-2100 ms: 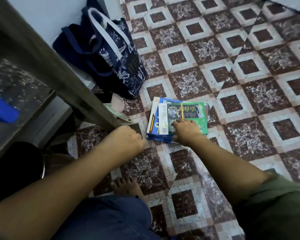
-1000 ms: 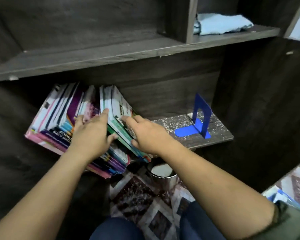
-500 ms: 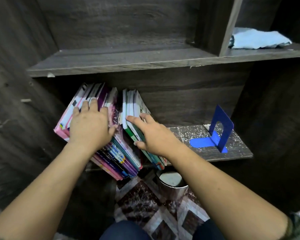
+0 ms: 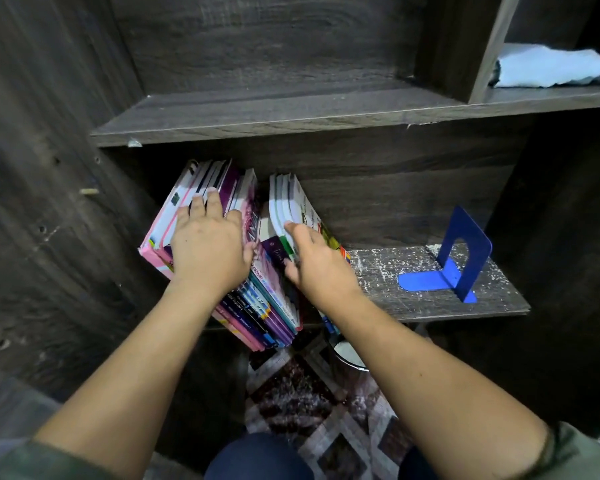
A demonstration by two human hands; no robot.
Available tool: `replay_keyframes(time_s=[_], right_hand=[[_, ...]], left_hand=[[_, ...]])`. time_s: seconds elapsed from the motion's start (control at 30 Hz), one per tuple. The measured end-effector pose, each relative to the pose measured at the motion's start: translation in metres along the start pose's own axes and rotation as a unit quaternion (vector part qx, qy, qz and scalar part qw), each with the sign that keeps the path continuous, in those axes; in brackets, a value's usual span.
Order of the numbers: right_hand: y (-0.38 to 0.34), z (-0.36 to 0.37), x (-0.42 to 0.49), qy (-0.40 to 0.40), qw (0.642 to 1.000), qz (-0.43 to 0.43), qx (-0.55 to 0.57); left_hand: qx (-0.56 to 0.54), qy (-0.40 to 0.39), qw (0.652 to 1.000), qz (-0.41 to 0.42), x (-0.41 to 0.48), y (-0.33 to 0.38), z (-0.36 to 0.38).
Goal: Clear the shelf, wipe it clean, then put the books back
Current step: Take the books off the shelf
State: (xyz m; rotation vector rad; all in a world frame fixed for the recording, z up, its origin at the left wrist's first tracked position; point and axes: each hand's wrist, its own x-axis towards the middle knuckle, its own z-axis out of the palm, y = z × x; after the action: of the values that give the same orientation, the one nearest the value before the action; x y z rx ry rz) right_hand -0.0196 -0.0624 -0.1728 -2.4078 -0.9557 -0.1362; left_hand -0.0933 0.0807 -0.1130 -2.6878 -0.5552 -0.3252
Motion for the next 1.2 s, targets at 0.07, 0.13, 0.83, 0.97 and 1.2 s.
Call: replay_keyframes(time_s=[0.07, 0.13, 0.83, 0.97, 1.2], right_hand=[[0.001, 0.001, -0.002, 0.005, 1.0, -0.007, 0.019], [0.004, 0.0, -0.004, 0.001, 0.999, -0.017, 0.05], [0.017, 0.001, -0.003, 0.002, 0.991, -0.04, 0.127], [0.015, 0.014, -0.01, -0.003, 0.997, -0.004, 0.074], [0.027, 0.06, -0.025, 0.014, 0.962, 0.223, 0.16]], left_hand=[[-0.002, -0.002, 1.0, -0.001, 0.0, 0.0, 0.001], [0.0, -0.003, 1.0, -0.001, 0.0, -0.001, 0.002], [0.0, -0.003, 1.0, -0.008, 0.001, -0.002, 0.003], [0.0, -0.004, 1.0, -0.008, 0.001, -0.002, 0.002], [0.002, 0.003, 1.0, -0.003, 0.001, -0.002, 0.005]])
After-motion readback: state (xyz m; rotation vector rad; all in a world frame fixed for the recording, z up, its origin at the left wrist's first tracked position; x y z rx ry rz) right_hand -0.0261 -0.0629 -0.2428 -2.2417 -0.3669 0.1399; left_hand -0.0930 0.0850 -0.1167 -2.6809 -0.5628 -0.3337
